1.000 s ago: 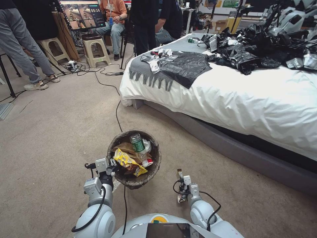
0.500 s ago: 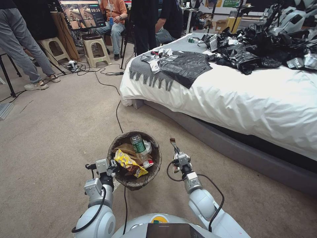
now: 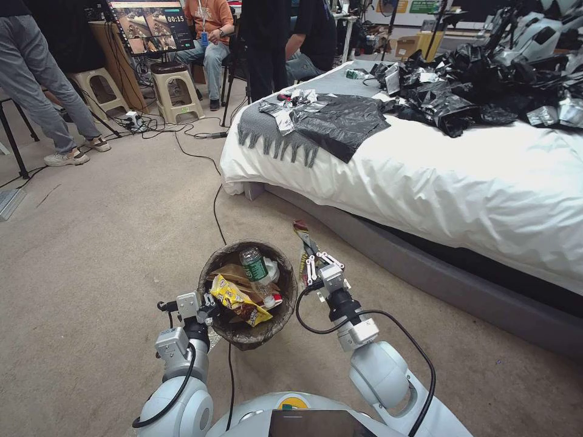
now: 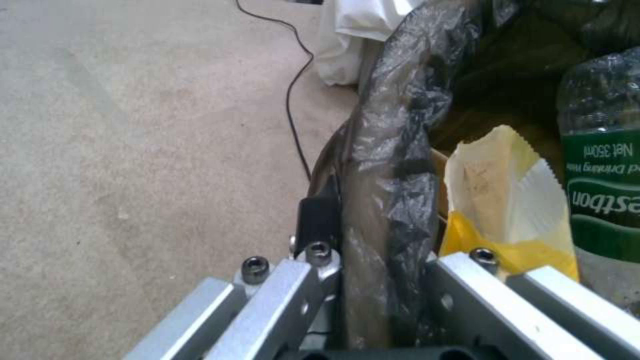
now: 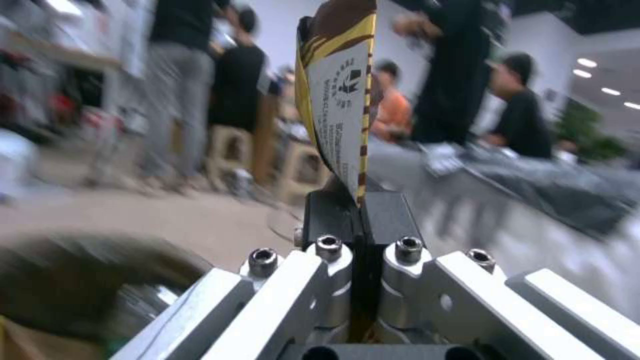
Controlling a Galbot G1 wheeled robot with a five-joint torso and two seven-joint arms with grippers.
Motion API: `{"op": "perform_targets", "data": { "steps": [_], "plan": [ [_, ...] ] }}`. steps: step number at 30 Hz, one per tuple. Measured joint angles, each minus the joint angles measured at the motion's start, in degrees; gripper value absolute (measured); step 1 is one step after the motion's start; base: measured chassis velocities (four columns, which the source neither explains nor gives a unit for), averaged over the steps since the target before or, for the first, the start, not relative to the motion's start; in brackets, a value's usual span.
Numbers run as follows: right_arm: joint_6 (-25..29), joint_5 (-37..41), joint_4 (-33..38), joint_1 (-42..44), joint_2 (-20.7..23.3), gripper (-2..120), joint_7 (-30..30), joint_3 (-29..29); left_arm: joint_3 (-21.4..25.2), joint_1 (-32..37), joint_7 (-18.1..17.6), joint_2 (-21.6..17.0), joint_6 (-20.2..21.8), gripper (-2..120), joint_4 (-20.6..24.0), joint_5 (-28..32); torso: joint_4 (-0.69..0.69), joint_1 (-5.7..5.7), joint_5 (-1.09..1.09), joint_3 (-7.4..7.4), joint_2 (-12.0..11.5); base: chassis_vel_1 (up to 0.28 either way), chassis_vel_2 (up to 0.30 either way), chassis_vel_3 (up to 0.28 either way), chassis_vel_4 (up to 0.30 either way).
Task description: Pick up the trash bin, then pick up the garbage from the floor and place it into the trash bin.
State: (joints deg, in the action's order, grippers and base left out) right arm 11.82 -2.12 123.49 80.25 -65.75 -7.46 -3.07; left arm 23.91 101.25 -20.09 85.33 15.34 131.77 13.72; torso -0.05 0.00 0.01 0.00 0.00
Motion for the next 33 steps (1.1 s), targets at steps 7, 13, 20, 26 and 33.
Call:
{"op": "perform_targets", "data": {
  "steps": [7, 13, 20, 26, 33],
  "plan": [
    [2.51, 4.62, 1.3, -0.39, 0.92, 0, 6.75, 1.9, -0.13, 0.2, 0.0, -0.02, 0.02, 0, 0.0, -0.2, -0.01, 0.0, 0.0, 0.0, 0.0, 0.0, 0.0, 0.0, 0.0],
    [2.35, 5.83, -0.08, -1.34, 0.84, 0, 8.11, 4.24, -0.74, 0.27, 0.01, 0.12, 0.07, 0, -0.03, -0.7, -0.01, 0.0, 0.0, 0.0, 0.0, 0.0, 0.0, 0.0, 0.0],
    [2.09, 6.14, -3.46, -2.45, 0.01, 0, 8.13, 6.01, -1.2, 0.47, -0.09, 0.19, 1.08, 0, 0.26, -0.49, 0.0, 0.0, 0.0, 0.0, 0.01, 0.0, 0.0, 0.0, 0.0],
    [2.86, 5.38, -7.28, -3.73, -1.0, 0, 8.24, 7.38, -1.6, 0.8, -0.2, 0.16, 2.3, 0, 0.9, 0.1, 0.0, 0.0, 0.0, 0.0, 0.0, 0.0, 0.0, 0.0, 0.0],
    [3.63, 5.09, -10.65, -5.27, -1.94, 0, 8.34, 8.27, -1.83, 1.48, -0.23, 0.08, 4.03, 0, 2.31, 1.15, 0.0, 0.0, 0.0, 0.0, 0.01, 0.0, 0.0, 0.0, 0.0]
  ]
}}
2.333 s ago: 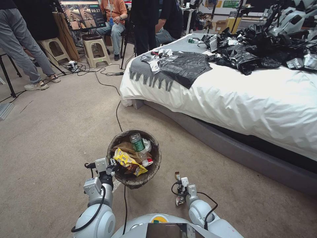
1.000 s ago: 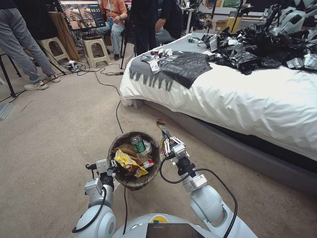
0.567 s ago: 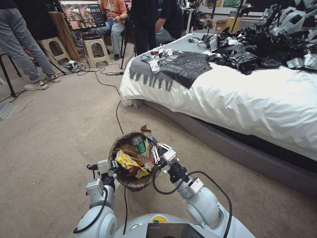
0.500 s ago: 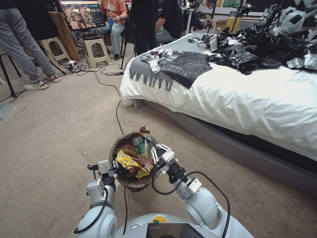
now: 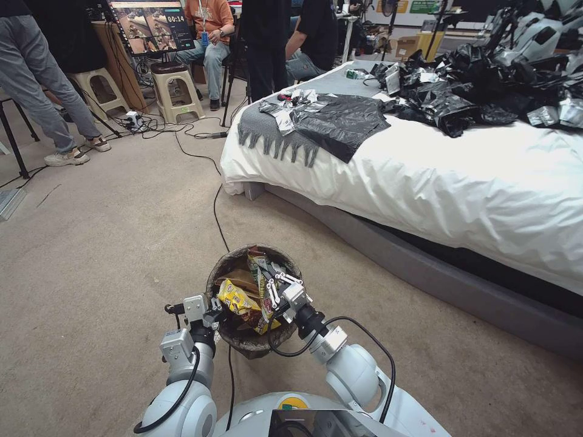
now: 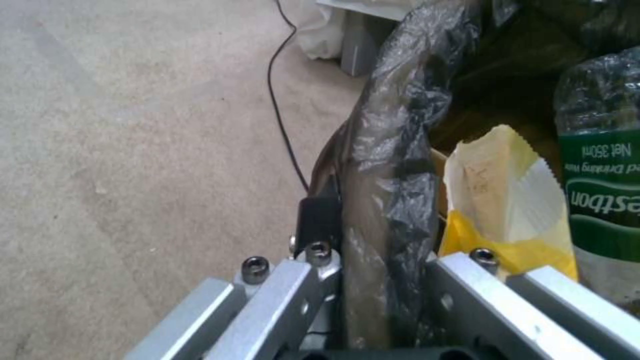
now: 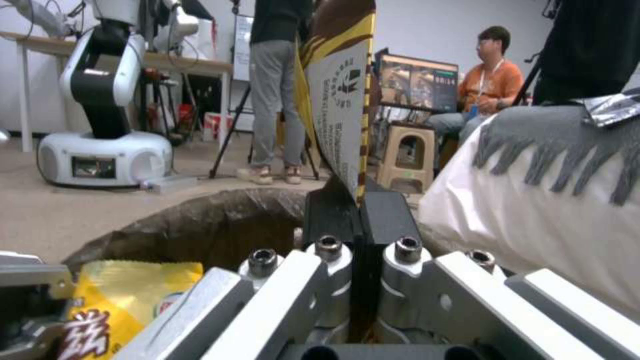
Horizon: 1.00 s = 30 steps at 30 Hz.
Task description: Pick up the trash bin, then pick up the garbage from the floor and place it into the trash bin.
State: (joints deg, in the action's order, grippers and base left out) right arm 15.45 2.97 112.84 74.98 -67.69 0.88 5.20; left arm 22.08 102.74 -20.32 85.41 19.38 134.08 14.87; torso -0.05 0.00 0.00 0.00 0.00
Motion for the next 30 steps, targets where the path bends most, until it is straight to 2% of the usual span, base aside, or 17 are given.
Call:
{"op": "perform_targets", "data": {
  "steps": [11, 27, 30],
  "plan": [
    [0.64, 0.01, -2.99, -1.32, -0.58, 0, 0.11, 0.53, -0.33, 0.75, -0.15, -0.06, 2.65, 0, 1.64, 2.25, 0.0, 0.0, 0.0, 0.0, 0.0, 0.0, 0.0, 0.0, 0.0],
    [0.62, -0.08, -4.67, -1.32, -0.83, -1, 0.05, 1.14, -0.39, 1.07, -0.7, -0.11, 3.8, 0, 2.37, 3.46, 0.0, 0.0, 0.0, 0.0, 0.0, 0.0, 0.0, 0.0, 0.0],
    [0.57, -0.2, -4.83, -1.04, -0.77, 8, 0.02, 1.1, -0.4, 1.09, -0.81, -0.15, 3.89, 0, 2.45, 3.63, 0.0, 0.0, 0.0, 0.0, 0.0, 0.0, 0.0, 0.0, 0.0]
  ]
}}
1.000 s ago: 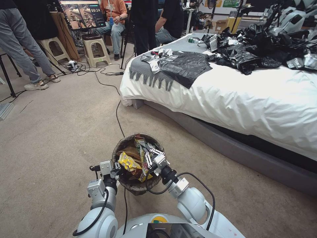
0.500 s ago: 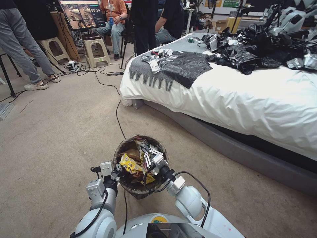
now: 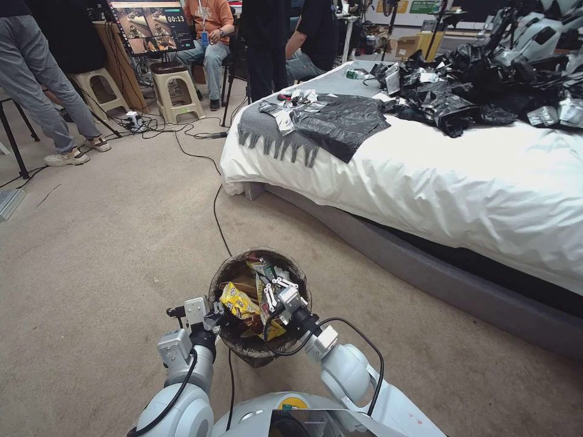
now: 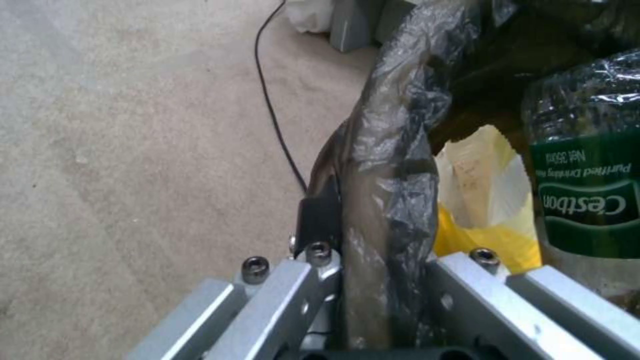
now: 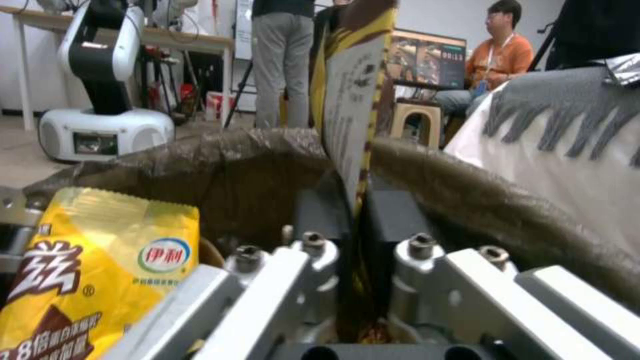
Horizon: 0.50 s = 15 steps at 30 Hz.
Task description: Pick up the trash bin, then pick up the garbage from the floor and place it into the trash bin.
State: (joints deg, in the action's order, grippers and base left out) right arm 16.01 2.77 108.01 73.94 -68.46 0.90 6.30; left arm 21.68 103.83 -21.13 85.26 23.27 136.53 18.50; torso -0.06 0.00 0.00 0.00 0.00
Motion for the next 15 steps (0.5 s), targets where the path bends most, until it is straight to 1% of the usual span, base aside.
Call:
{"op": "perform_targets", "data": {
  "steps": [1, 2, 4, 5, 6, 9, 10, 11, 14, 15],
  "plan": [
    [0.0, -0.06, -0.03, 0.09, 0.03, 12, 0.0, 0.0, -0.03, 0.0, -0.02, 0.0, 0.01, 0, 0.01, 0.04, 0.0, 0.0, 0.0, 0.0, 0.0, 0.0, 0.0, 0.0, 0.0],
    [0.0, -0.13, -0.04, 0.19, 0.07, 18, 0.0, -0.01, -0.06, 0.01, -0.05, -0.01, 0.05, 0, 0.04, 0.15, 0.0, 0.0, 0.0, 0.0, 0.0, 0.0, 0.0, 0.0, 0.0],
    [0.0, -0.15, -0.05, 0.23, 0.08, 20, 0.0, -0.01, -0.07, 0.01, -0.07, -0.01, 0.08, 0, 0.06, 0.21, 0.0, 0.0, 0.0, 0.0, 0.0, 0.0, 0.0, 0.0, 0.0],
    [0.0, -0.18, -0.07, 0.28, 0.11, 28, 0.0, -0.01, -0.09, 0.02, -0.14, -0.01, 0.17, 0, 0.14, 0.33, 0.0, 0.0, 0.0, 0.0, 0.0, 0.0, 0.0, 0.0, 0.0],
    [0.0, -0.2, -0.09, 0.28, 0.11, 31, 0.02, -0.02, -0.11, 0.02, -0.18, -0.02, 0.24, 0, 0.24, 0.41, 0.0, 0.0, 0.0, 0.0, 0.0, 0.0, 0.0, 0.0, 0.0],
    [0.01, -0.21, -0.1, 0.29, 0.11, 34, 0.02, -0.03, -0.12, 0.02, -0.19, -0.02, 0.28, 0, 0.28, 0.44, 0.0, 0.0, 0.0, 0.0, 0.0, 0.0, 0.0, 0.0, 0.0],
    [0.01, -0.21, -0.11, 0.29, 0.11, 39, 0.02, -0.03, -0.12, 0.03, -0.2, -0.03, 0.3, 0, 0.31, 0.46, 0.0, 0.0, 0.0, 0.0, 0.0, 0.0, 0.0, 0.0, 0.0],
    [0.01, -0.22, -0.11, 0.3, 0.11, 49, 0.02, -0.04, -0.12, 0.03, -0.22, -0.03, 0.33, 0, 0.34, 0.48, 0.0, 0.0, 0.0, 0.0, 0.0, 0.0, 0.0, 0.0, 0.0],
    [0.01, -0.22, -0.11, 0.31, 0.12, 50, 0.02, -0.04, -0.12, 0.03, -0.22, -0.04, 0.34, 0, 0.35, 0.49, 0.0, 0.0, 0.0, 0.0, 0.0, 0.0, 0.0, 0.0, 0.0],
    [0.01, -0.22, -0.11, 0.32, 0.11, 57, 0.02, -0.04, -0.12, 0.03, -0.24, -0.05, 0.36, 0, 0.37, 0.52, 0.0, 0.0, 0.0, 0.0, 0.0, 0.0, 0.0, 0.0, 0.0]
  ]
}}
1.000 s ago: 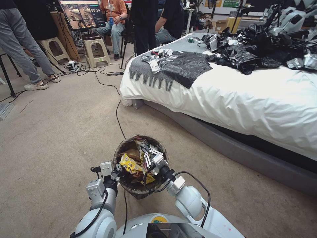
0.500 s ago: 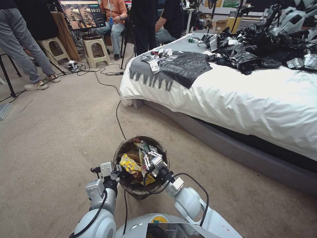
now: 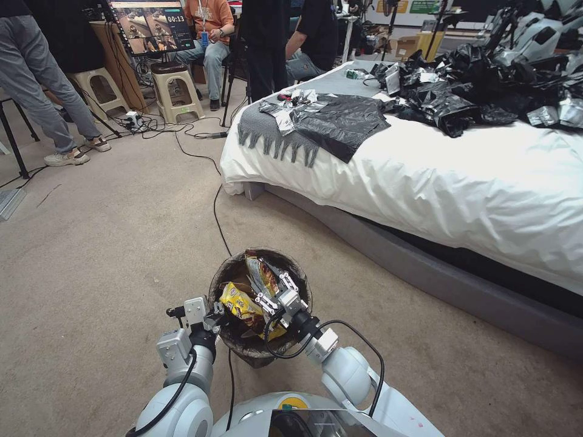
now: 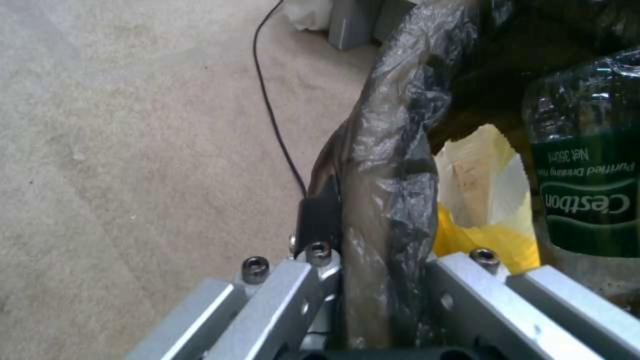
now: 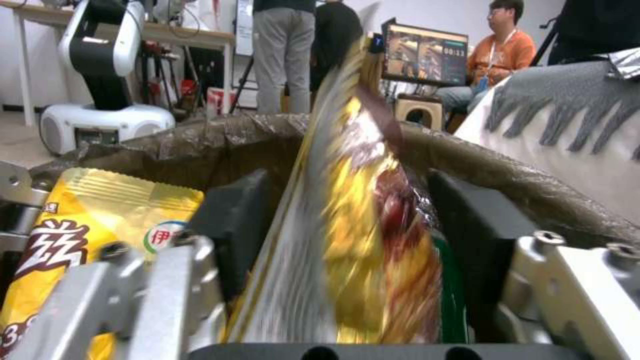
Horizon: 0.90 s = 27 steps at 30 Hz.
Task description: Pick up the trash bin, then pick up the garbage from the floor and place it into the trash bin.
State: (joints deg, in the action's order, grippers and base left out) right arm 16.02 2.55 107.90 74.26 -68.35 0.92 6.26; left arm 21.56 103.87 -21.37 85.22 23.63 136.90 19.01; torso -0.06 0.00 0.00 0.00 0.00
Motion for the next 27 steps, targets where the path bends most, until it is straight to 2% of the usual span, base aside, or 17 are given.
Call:
{"op": "perform_targets", "data": {
  "steps": [1, 3, 5, 7, 9, 12, 27],
  "plan": [
    [0.0, 0.0, 0.0, 0.01, 0.0, 64, 0.0, 0.0, 0.0, 0.0, -0.01, -0.01, 0.02, 0, 0.02, 0.02, 0.0, 0.0, 0.0, 0.0, 0.0, 0.0, 0.0, 0.0, 0.0],
    [0.0, -0.01, 0.0, 0.02, 0.01, 68, 0.0, 0.0, 0.0, 0.0, -0.02, -0.01, 0.02, 0, 0.02, 0.03, 0.0, 0.0, 0.0, 0.0, 0.0, 0.0, 0.0, 0.0, 0.0],
    [0.0, -0.02, 0.0, 0.05, 0.03, 80, 0.02, 0.0, 0.01, 0.0, -0.04, -0.03, 0.04, 0, 0.03, 0.08, 0.0, 0.0, 0.0, 0.0, 0.0, 0.0, 0.0, 0.0, 0.0],
    [0.0, -0.02, 0.0, 0.08, 0.03, 82, 0.02, 0.0, 0.02, 0.0, -0.05, -0.04, 0.05, 0, 0.04, 0.1, 0.0, 0.0, 0.0, 0.0, 0.0, 0.0, 0.0, 0.0, 0.0],
    [0.01, -0.07, 0.02, 0.17, 0.02, 96, 0.04, -0.02, 0.06, 0.0, -0.13, -0.09, 0.19, 0, 0.08, 0.21, 0.0, 0.0, 0.0, 0.0, 0.0, 0.0, 0.0, 0.0, 0.0],
    [0.02, -0.1, 0.04, 0.21, -0.02, 99, 0.05, -0.04, 0.06, 0.0, -0.16, -0.11, 0.31, 0, 0.1, 0.3, 0.0, 0.0, 0.0, 0.0, 0.0, 0.0, 0.0, 0.0, 0.0],
    [0.1, -0.29, 1.11, 0.81, 0.04, 100, 0.32, -0.19, 0.2, -0.2, -0.46, -0.04, 0.82, 0, -0.13, 0.55, 0.0, 0.0, 0.0, 0.0, 0.0, 0.0, 0.0, 0.0, 0.0]
  ]
}}
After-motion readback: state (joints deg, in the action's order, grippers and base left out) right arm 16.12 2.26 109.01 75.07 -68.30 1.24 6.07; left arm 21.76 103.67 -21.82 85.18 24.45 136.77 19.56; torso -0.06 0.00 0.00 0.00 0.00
